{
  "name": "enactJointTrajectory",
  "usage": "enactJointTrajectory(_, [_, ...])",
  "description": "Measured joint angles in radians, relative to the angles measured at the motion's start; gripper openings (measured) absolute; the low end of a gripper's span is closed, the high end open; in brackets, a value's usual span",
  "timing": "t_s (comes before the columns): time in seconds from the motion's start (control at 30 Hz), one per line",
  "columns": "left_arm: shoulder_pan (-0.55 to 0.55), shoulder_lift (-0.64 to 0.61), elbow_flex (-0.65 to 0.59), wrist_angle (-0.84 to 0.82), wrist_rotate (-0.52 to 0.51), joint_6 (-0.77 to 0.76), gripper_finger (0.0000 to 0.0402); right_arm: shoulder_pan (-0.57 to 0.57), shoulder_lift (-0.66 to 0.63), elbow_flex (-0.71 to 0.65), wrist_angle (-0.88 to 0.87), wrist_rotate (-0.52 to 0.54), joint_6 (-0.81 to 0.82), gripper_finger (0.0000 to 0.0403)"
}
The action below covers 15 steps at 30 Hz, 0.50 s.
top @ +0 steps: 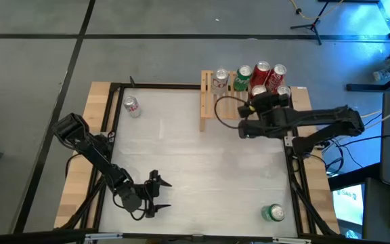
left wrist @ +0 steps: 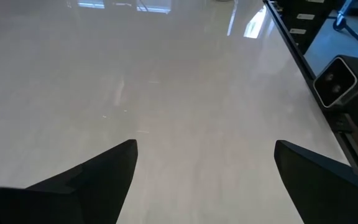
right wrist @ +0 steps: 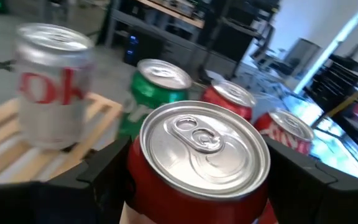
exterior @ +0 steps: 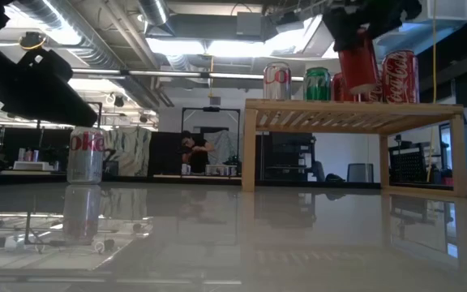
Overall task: Place canned beverage on shelf
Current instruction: Put the red black soda can on the shelf aligned with the other red black soda can
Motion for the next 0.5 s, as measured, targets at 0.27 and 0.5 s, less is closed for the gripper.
enactJointTrajectory(0.27, [0.0,0.0,0.0,0.0,-0.014,0.0,0.0368,-0.097,0.0,-0.048,0.029,-0.054,0.01,0.029])
enactJointTrajectory(0.5, [0.0,0.0,0.0,0.0,-0.014,0.0,0.0368,-0.108,0.0,-0.06,0.096,-0.082,-0.029,0.029])
